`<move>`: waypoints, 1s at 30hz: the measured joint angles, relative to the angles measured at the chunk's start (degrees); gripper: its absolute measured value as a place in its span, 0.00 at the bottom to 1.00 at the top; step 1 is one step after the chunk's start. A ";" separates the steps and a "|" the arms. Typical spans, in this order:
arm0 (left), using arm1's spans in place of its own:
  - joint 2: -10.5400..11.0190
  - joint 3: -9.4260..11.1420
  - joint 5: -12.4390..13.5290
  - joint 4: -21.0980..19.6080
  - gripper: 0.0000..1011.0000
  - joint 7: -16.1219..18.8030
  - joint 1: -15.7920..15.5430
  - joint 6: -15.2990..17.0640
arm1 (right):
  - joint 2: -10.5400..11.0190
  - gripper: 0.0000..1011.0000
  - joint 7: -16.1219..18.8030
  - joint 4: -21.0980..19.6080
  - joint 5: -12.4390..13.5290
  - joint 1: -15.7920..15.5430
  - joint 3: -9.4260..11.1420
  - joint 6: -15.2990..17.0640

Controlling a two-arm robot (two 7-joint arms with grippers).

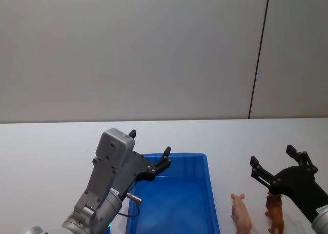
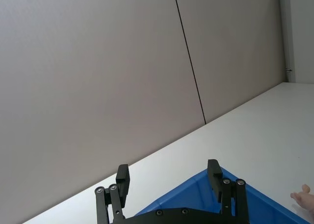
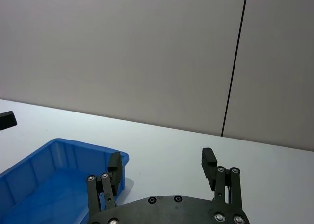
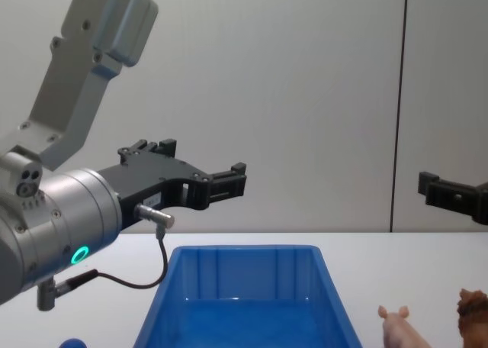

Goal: Pick up the two dolls from the table and place them into the box.

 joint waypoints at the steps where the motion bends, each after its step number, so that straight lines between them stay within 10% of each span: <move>1: 0.00 0.00 0.00 0.00 0.99 0.00 0.00 0.00 | 0.00 0.99 0.00 0.00 0.00 0.00 0.00 0.00; 30: 0.00 0.00 0.00 0.00 0.99 0.00 0.00 0.00 | 0.00 0.99 0.00 0.00 0.00 0.00 0.00 0.00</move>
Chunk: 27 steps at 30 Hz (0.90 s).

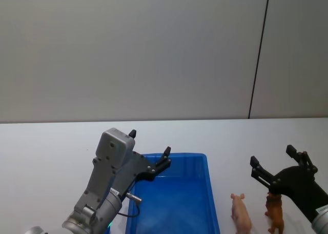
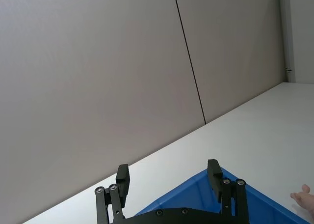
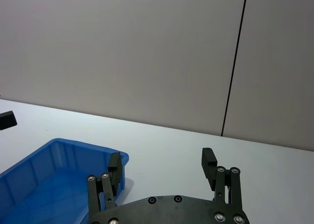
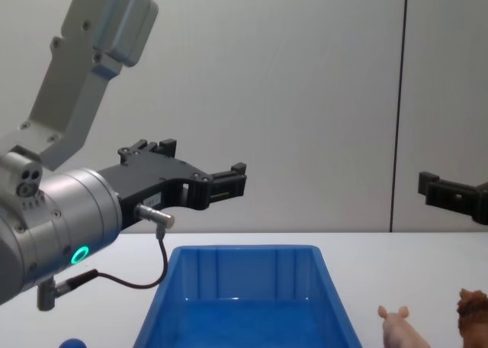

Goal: Pick up the two dolls from the table and place them into the box.

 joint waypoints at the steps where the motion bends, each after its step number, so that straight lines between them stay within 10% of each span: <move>1: 0.00 0.00 0.00 0.00 0.99 0.00 0.00 0.00 | 0.00 0.99 0.00 0.00 0.00 0.00 0.00 0.00; 27: 0.00 0.00 0.00 0.00 0.99 0.00 0.00 0.00 | -0.15 0.99 -3.13 -0.07 0.01 -0.75 0.38 1.85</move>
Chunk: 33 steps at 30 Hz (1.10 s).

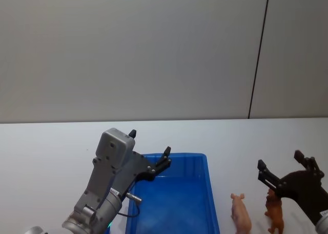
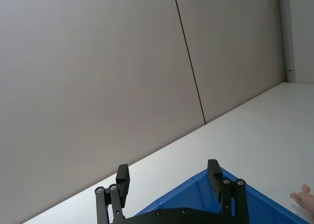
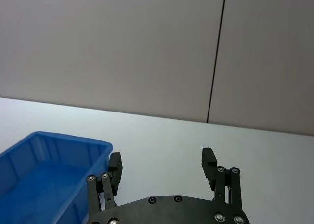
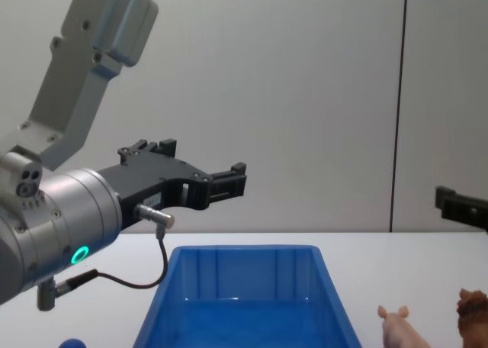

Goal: Pick up the two dolls from the table and place them into the box.

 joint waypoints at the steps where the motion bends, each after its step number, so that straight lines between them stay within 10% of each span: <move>1: 0.00 0.00 0.00 0.00 0.99 0.00 0.00 0.00 | -0.02 0.99 -0.28 -0.02 0.01 -0.10 0.03 0.21; 33: 0.00 0.00 0.00 0.00 0.99 0.00 0.00 0.00 | -4.02 0.99 -9.13 2.81 -1.80 -2.09 -1.63 9.62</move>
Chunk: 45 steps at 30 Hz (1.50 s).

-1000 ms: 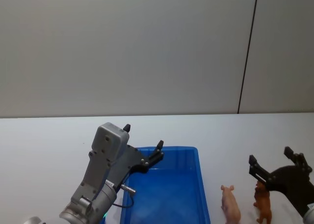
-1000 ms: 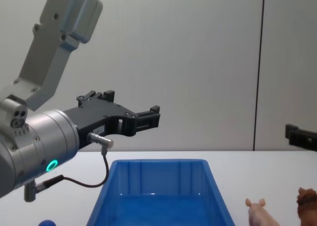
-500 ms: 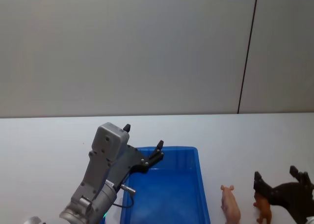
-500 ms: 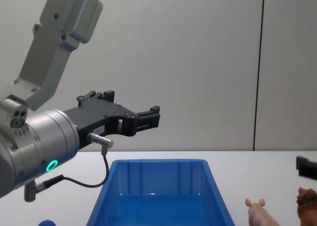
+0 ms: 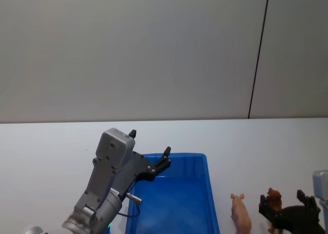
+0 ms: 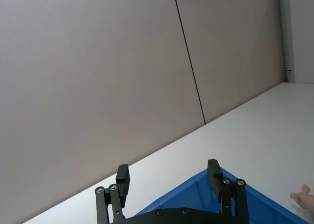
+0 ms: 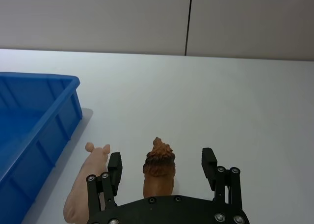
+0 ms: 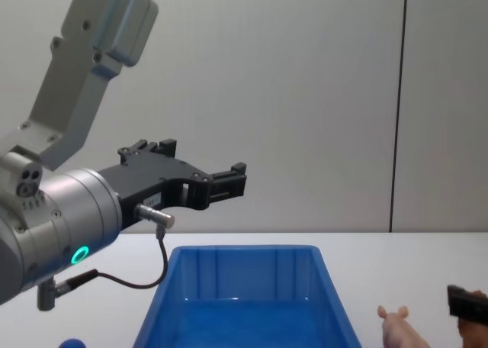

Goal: Pick up the two dolls from the table and place them into the box.

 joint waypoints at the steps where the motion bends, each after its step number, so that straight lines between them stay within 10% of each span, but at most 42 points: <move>1: 0.00 0.00 0.00 0.00 0.99 0.00 0.00 0.00 | -0.12 0.99 -0.12 0.08 -0.07 0.00 -0.06 0.18; 16: 0.00 0.00 0.00 0.00 0.99 0.00 0.00 0.00 | -2.36 0.95 -1.88 1.62 0.23 -0.10 -0.72 2.68; 36: 0.00 0.00 0.00 0.00 0.99 0.00 0.00 0.00 | -3.82 0.36 -3.53 2.43 2.65 -0.54 -0.25 4.46; 45: 0.00 0.00 0.00 0.00 0.99 0.00 0.00 0.00 | -3.97 0.32 -3.03 1.81 2.10 -0.76 -0.12 3.67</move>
